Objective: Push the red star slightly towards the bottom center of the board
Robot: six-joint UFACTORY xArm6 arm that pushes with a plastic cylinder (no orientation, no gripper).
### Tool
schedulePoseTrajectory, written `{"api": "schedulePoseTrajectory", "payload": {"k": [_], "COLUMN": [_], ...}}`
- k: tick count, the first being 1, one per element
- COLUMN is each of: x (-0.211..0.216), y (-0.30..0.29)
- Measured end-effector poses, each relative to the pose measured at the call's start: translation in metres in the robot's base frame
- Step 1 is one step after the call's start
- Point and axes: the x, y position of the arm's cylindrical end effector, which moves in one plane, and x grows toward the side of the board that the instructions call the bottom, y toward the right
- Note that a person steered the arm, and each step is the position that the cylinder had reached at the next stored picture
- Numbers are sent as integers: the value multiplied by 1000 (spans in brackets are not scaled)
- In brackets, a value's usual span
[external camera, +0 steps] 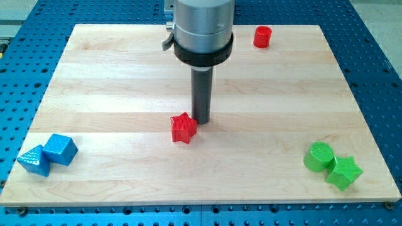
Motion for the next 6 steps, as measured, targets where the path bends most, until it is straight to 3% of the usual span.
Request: {"api": "schedulePoseTrajectory", "payload": {"k": [1, 2, 3, 4, 5, 6], "x": [36, 3, 53, 54, 2, -94], "y": [-39, -92, -66, -37, -26, 86]}}
